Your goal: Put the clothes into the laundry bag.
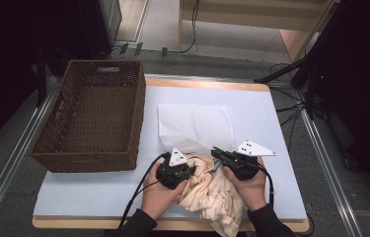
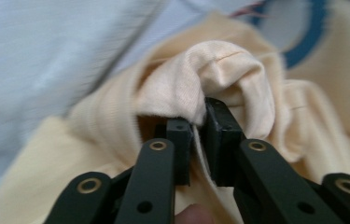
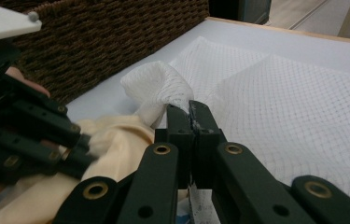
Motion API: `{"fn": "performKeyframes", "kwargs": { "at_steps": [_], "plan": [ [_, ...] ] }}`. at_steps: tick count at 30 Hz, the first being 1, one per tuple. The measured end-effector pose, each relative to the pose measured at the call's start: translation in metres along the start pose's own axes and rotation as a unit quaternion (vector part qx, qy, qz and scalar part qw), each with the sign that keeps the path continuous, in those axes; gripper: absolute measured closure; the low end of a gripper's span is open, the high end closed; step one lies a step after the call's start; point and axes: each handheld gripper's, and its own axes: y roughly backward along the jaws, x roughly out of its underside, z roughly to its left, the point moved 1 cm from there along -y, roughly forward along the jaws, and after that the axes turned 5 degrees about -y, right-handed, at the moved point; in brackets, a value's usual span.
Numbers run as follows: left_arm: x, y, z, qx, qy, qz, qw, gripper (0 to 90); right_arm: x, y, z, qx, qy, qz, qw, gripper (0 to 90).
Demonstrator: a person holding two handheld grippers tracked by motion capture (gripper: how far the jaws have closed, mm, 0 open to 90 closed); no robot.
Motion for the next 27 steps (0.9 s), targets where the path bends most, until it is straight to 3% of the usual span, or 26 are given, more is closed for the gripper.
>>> {"fn": "performKeyframes", "kwargs": {
  "at_steps": [2,5,7,8,10,11,13,16,17,19,20,21,25,26,27],
  "plan": [
    [-0.005,-0.001,-0.007,0.049,0.004,-0.004,0.9988,79.6,-0.001,0.0,0.0,0.0,-0.001,-0.002,1.0,89.4],
    [-0.013,-0.008,-0.018,0.065,-0.021,0.004,0.9977,79.7,0.0,-0.002,0.001,-0.006,-0.001,-0.001,1.0,89.4],
    [-0.015,-0.016,-0.018,0.056,-0.022,0.013,0.9981,80.2,0.0,-0.003,0.003,-0.011,0.006,-0.001,0.9999,89.4],
    [-0.015,-0.02,-0.014,0.035,-0.011,0.019,0.9992,81.0,0.0,-0.002,0.004,-0.014,0.007,-0.003,0.9999,89.4],
    [-0.014,-0.023,-0.006,0.018,0.011,0.022,0.9995,82.1,-0.001,-0.001,0.005,-0.02,0.011,-0.005,0.9997,89.4],
    [-0.015,-0.022,-0.002,-0.002,0.02,0.018,0.9996,82.4,-0.001,0.0,0.005,-0.021,0.009,-0.004,0.9997,89.4],
    [-0.017,-0.017,0.001,-0.039,0.023,0.008,0.9989,83.4,-0.001,0.002,0.004,-0.022,0.01,-0.006,0.9997,89.4],
    [-0.018,-0.011,0.01,-0.089,0.032,-0.009,0.9955,83.6,0.0,0.003,0.003,-0.023,0.01,-0.005,0.9997,89.4],
    [-0.018,-0.012,0.011,-0.092,0.035,-0.01,0.9951,83.5,0.0,0.003,0.002,-0.022,0.01,-0.005,0.9997,89.4],
    [-0.016,-0.015,0.014,-0.047,0.039,0.0,0.9981,81.1,0.0,0.003,0.002,-0.02,0.008,-0.003,0.9998,89.4],
    [-0.015,-0.014,0.013,-0.025,0.032,0.005,0.9992,75.9,0.0,0.003,0.002,-0.019,0.007,-0.003,0.9998,89.4],
    [-0.014,-0.01,0.01,-0.02,0.021,0.003,0.9996,70.5,0.0,0.003,0.001,-0.018,0.008,-0.003,0.9998,89.4],
    [-0.008,0.015,0.006,-0.016,0.009,-0.015,0.9997,52.5,0.0,0.005,-0.003,-0.011,0.002,-0.001,0.9999,89.4],
    [-0.005,0.02,0.006,-0.02,0.007,-0.018,0.9996,50.4,0.0,0.004,-0.004,-0.011,-0.001,-0.001,0.9999,89.4],
    [-0.003,0.024,0.006,-0.036,0.004,-0.016,0.9992,46.9,0.0,0.004,-0.005,-0.01,-0.001,0.0,1.0,89.4]
  ]
}}
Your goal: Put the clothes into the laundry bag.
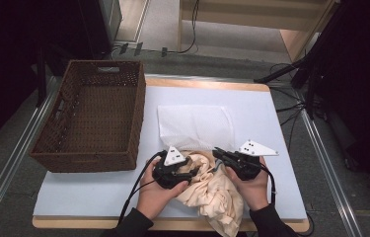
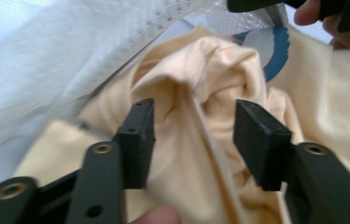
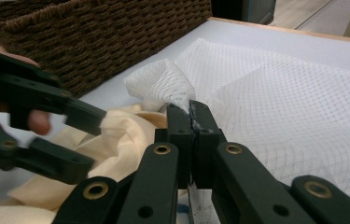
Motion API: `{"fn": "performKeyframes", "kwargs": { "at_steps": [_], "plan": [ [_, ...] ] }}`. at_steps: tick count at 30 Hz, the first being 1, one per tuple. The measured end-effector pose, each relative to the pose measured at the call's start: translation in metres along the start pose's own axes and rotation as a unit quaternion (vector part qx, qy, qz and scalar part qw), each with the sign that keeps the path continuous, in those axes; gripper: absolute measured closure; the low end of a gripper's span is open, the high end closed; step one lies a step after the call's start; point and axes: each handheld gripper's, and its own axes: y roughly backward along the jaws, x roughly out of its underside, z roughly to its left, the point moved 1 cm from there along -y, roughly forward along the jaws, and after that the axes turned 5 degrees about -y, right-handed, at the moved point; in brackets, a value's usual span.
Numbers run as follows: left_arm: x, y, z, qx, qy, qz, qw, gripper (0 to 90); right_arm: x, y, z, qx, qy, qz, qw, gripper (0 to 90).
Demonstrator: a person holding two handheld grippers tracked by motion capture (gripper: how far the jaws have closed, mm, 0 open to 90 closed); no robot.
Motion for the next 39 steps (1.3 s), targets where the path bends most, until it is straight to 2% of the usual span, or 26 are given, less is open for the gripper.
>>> {"fn": "performKeyframes", "kwargs": {
  "at_steps": [1,5,6,8,9,10,11,14,15,17,18,20,22,23,24,25,26,27,28,29,30,32,35,37,39],
  "plan": [
    [0.002,0.002,0.001,-0.017,-0.004,0.007,0.9998,41.3,0.0,0.0,0.0,0.001,-0.002,0.001,1.0,89.4],
    [0.007,-0.008,0.009,-0.029,0.021,0.032,0.9988,23.3,0.0,-0.002,0.002,-0.001,0.0,0.002,1.0,89.4],
    [0.007,-0.013,0.011,-0.02,0.026,0.04,0.9987,20.9,0.0,-0.003,0.003,-0.001,-0.002,0.003,1.0,89.4],
    [0.007,-0.024,0.012,0.007,0.037,0.052,0.9979,21.8,0.001,-0.004,0.003,-0.002,0.0,0.004,1.0,89.4],
    [0.006,-0.027,0.013,0.011,0.038,0.054,0.9978,23.3,0.001,-0.004,0.003,-0.002,0.001,0.005,1.0,89.4],
    [0.005,-0.029,0.013,0.007,0.035,0.055,0.9979,27.1,0.001,-0.004,0.003,-0.003,0.0,0.006,1.0,89.4],
    [0.003,-0.03,0.012,0.007,0.03,0.053,0.9981,34.5,0.001,-0.004,0.003,-0.004,0.0,0.007,1.0,89.4],
    [-0.003,-0.033,0.009,0.028,0.017,0.057,0.9978,71.0,0.003,-0.005,0.003,-0.008,0.002,0.01,0.9999,89.4],
    [-0.005,-0.033,0.006,0.04,0.005,0.061,0.9973,76.9,0.003,-0.005,0.003,-0.009,0.002,0.011,0.9999,89.4],
    [-0.011,-0.033,-0.004,0.05,-0.019,0.047,0.9975,78.3,0.003,-0.005,0.004,-0.01,0.003,0.009,0.9999,89.4],
    [-0.015,-0.031,-0.01,0.059,-0.04,0.041,0.9966,78.4,0.003,-0.005,0.004,-0.01,0.002,0.008,0.9999,89.4],
    [-0.02,-0.033,-0.018,0.053,-0.061,0.041,0.9959,78.3,0.002,-0.003,0.004,-0.011,0.004,0.004,0.9999,89.5],
    [-0.024,-0.04,-0.017,0.043,-0.055,0.05,0.9963,78.0,0.001,-0.001,0.003,-0.011,0.002,-0.002,0.9999,89.5],
    [-0.025,-0.044,-0.012,0.026,-0.045,0.053,0.9972,78.0,0.0,0.0,0.003,-0.014,0.001,-0.005,0.9999,89.5],
    [-0.025,-0.047,-0.006,0.0,-0.038,0.056,0.9977,78.1,-0.001,0.001,0.003,-0.017,0.0,-0.009,0.9998,89.5],
    [-0.026,-0.049,0.004,-0.04,-0.022,0.055,0.9974,78.3,-0.001,0.002,0.004,-0.02,0.001,-0.011,0.9997,89.5],
    [-0.025,-0.05,0.008,-0.055,-0.014,0.054,0.9969,78.4,-0.002,0.003,0.006,-0.02,0.006,-0.013,0.9997,89.5],
    [-0.024,-0.051,0.018,-0.09,0.003,0.051,0.9947,78.4,-0.002,0.003,0.006,-0.02,0.008,-0.015,0.9996,89.5],
    [-0.023,-0.051,0.023,-0.103,0.023,0.045,0.9934,78.3,-0.003,0.005,0.008,-0.021,0.011,-0.017,0.9996,89.5],
    [-0.021,-0.052,0.026,-0.102,0.035,0.043,0.9932,78.0,-0.003,0.005,0.008,-0.02,0.013,-0.017,0.9996,89.5],
    [-0.019,-0.053,0.026,-0.09,0.035,0.045,0.9943,76.6,-0.003,0.005,0.008,-0.019,0.013,-0.013,0.9996,89.5],
    [-0.017,-0.05,0.02,-0.065,0.022,0.042,0.9967,65.2,-0.002,0.003,0.007,-0.015,0.009,-0.009,0.9998,89.5],
    [-0.016,-0.031,0.019,-0.021,0.035,0.019,0.999,50.0,0.0,0.003,0.002,-0.008,0.001,-0.006,0.9999,89.5],
    [-0.015,-0.017,0.017,-0.002,0.026,0.006,0.9996,44.5,0.001,0.003,0.0,-0.007,-0.001,-0.005,1.0,89.5],
    [-0.011,-0.005,0.015,0.011,0.013,0.003,0.9998,41.2,0.0,0.002,0.0,-0.006,-0.003,-0.004,1.0,89.5]
  ]
}}
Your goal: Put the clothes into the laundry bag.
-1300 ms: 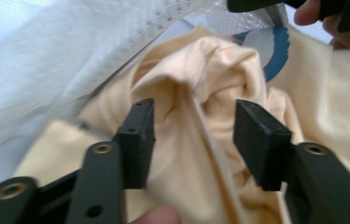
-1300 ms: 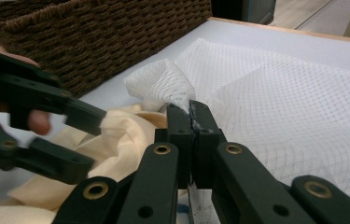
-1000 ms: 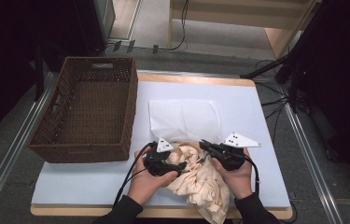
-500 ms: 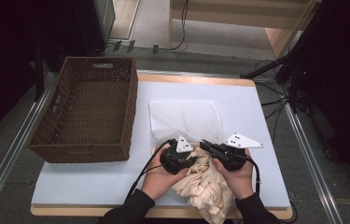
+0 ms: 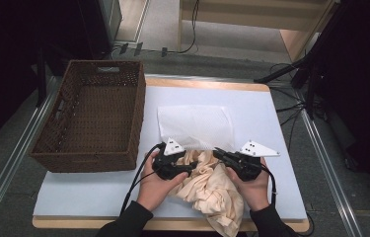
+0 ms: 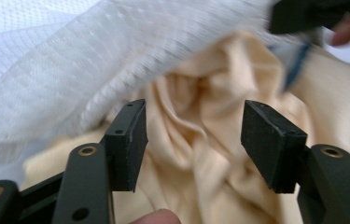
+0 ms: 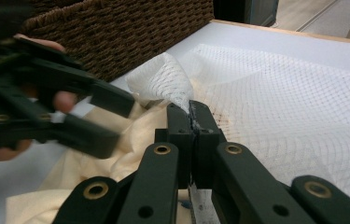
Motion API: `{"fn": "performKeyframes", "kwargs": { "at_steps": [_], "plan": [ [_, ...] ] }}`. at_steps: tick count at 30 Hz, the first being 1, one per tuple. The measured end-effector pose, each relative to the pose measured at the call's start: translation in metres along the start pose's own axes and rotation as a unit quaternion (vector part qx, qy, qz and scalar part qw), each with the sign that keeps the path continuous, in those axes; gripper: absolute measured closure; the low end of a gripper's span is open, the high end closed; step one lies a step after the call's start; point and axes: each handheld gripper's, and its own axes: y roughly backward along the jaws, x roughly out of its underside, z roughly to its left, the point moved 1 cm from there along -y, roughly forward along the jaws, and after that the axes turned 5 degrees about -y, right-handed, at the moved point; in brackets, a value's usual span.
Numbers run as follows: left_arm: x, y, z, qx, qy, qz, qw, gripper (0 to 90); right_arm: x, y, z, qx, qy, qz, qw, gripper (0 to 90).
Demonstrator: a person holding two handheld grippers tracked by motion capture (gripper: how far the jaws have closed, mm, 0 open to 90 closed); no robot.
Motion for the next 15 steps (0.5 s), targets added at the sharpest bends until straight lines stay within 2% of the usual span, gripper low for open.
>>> {"fn": "performKeyframes", "kwargs": {
  "at_steps": [3,6,8,9,11,12,13,14,15],
  "plan": [
    [0.013,0.008,-0.002,0.001,-0.008,0.015,0.9999,37.0,0.0,-0.001,0.001,-0.001,0.002,0.002,1.0,89.5],
    [0.024,-0.003,-0.002,-0.009,-0.009,0.055,0.9984,34.0,0.001,-0.003,0.001,-0.001,0.002,0.004,1.0,89.4],
    [0.027,-0.013,-0.004,-0.028,-0.013,0.073,0.9968,34.1,0.001,-0.005,0.003,-0.002,0.003,0.007,1.0,89.5],
    [0.026,-0.017,-0.006,-0.042,-0.016,0.081,0.9957,37.9,0.001,-0.005,0.004,-0.003,0.003,0.008,1.0,89.4],
    [0.022,-0.024,-0.012,-0.083,-0.039,0.085,0.9921,56.0,0.001,-0.006,0.005,-0.005,0.007,0.011,0.9999,89.5],
    [0.019,-0.026,-0.014,-0.084,-0.042,0.085,0.9919,67.3,0.001,-0.006,0.005,-0.005,0.007,0.011,0.9999,89.5],
    [0.015,-0.028,-0.015,-0.07,-0.036,0.084,0.9934,79.1,0.002,-0.006,0.006,-0.006,0.005,0.012,0.9999,89.5],
    [0.011,-0.03,-0.018,-0.059,-0.035,0.075,0.9948,85.3,0.002,-0.007,0.006,-0.007,0.004,0.012,0.9999,89.5],
    [0.008,-0.031,-0.021,-0.053,-0.035,0.066,0.9958,86.7,0.002,-0.007,0.006,-0.008,0.009,0.012,0.9999,89.5]
  ]
}}
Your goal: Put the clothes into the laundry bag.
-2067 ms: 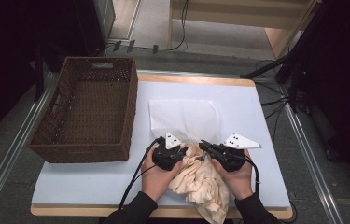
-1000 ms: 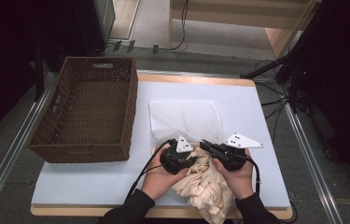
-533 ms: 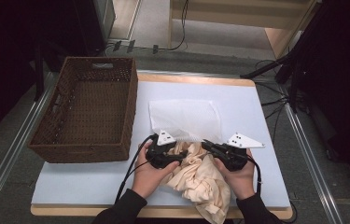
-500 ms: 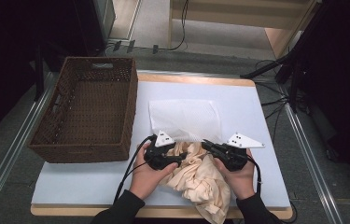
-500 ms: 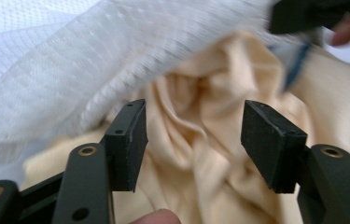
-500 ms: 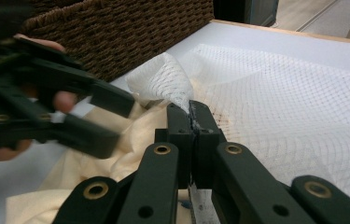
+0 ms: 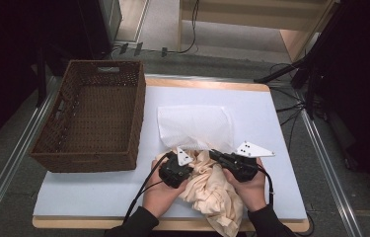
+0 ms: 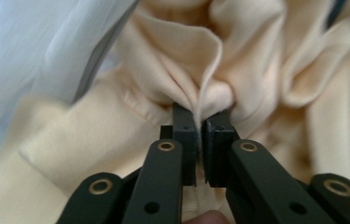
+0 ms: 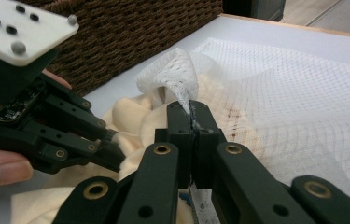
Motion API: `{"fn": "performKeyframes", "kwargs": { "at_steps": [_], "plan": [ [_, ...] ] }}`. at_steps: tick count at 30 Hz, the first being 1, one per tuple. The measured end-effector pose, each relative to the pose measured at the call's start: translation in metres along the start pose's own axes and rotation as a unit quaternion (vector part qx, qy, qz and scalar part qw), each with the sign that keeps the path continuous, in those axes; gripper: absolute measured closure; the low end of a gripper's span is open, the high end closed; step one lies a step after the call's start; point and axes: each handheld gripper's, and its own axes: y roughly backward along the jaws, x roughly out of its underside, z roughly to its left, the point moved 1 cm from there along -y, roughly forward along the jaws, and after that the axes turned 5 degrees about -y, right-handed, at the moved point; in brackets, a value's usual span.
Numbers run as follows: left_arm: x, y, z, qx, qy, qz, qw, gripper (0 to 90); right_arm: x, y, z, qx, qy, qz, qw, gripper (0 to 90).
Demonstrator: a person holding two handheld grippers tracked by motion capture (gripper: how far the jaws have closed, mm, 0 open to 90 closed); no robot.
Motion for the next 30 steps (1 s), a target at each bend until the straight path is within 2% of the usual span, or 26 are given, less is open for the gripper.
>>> {"fn": "performKeyframes", "kwargs": {
  "at_steps": [1,3,6,8,9,10,12,13,14,16,18,20,22,25,27,30],
  "plan": [
    [-0.005,0.001,-0.001,0.014,0.003,-0.012,0.9998,87.2,0.0,0.0,0.0,0.001,0.0,0.0,1.0,89.5],
    [-0.014,0.002,0.0,0.043,0.024,-0.039,0.998,87.4,-0.001,0.002,0.002,-0.001,0.001,-0.006,1.0,89.5],
    [-0.028,0.003,0.007,0.035,0.043,-0.087,0.9946,87.4,-0.005,0.007,0.004,-0.005,0.004,-0.014,0.9999,89.5],
    [-0.033,0.0,0.013,0.005,0.065,-0.097,0.9931,87.4,-0.006,0.008,0.005,-0.006,0.005,-0.018,0.9998,89.5],
    [-0.033,-0.005,0.015,-0.01,0.059,-0.092,0.994,87.3,-0.006,0.009,0.004,-0.006,0.005,-0.018,0.9998,89.5],
    [-0.032,-0.013,0.015,-0.017,0.05,-0.071,0.996,86.6,-0.006,0.009,0.004,-0.005,0.006,-0.017,0.9998,89.5],
    [-0.025,-0.027,0.017,0.016,0.046,-0.023,0.9986,81.5,-0.005,0.008,0.002,-0.003,0.004,-0.016,0.9999,89.5],
    [-0.021,-0.027,0.016,0.015,0.035,-0.019,0.9991,76.9,-0.004,0.008,0.001,-0.001,0.001,-0.013,0.9999,89.5],
    [-0.017,-0.024,0.015,0.013,0.028,-0.026,0.9992,71.3,-0.004,0.008,0.0,-0.001,-0.001,-0.013,0.9999,89.5],
    [-0.012,-0.01,0.019,0.033,0.032,-0.041,0.9981,61.4,-0.003,0.008,-0.001,0.001,-0.003,-0.011,0.9999,89.5],
    [-0.007,0.007,0.024,0.034,0.037,-0.058,0.9971,52.0,-0.003,0.008,-0.002,0.003,-0.004,-0.01,0.9999,89.5],
    [0.001,0.02,0.028,0.031,0.04,-0.06,0.9969,48.5,-0.003,0.007,-0.003,0.004,-0.005,-0.009,0.9999,89.5],
    [0.011,0.029,0.029,0.02,0.032,-0.049,0.9981,45.4,-0.003,0.006,-0.003,0.004,-0.004,-0.008,1.0,89.5],
    [0.029,0.034,0.029,-0.009,0.027,-0.02,0.9994,41.0,-0.002,0.006,-0.003,0.004,-0.003,-0.008,1.0,89.5],
    [0.038,0.033,0.029,-0.024,0.033,-0.001,0.9992,38.4,-0.002,0.005,-0.003,0.006,-0.004,-0.007,0.9999,89.5],
    [0.043,0.032,0.029,-0.079,0.029,0.013,0.9964,32.4,-0.002,0.005,-0.004,0.008,-0.004,-0.007,0.9999,89.5]
  ]
}}
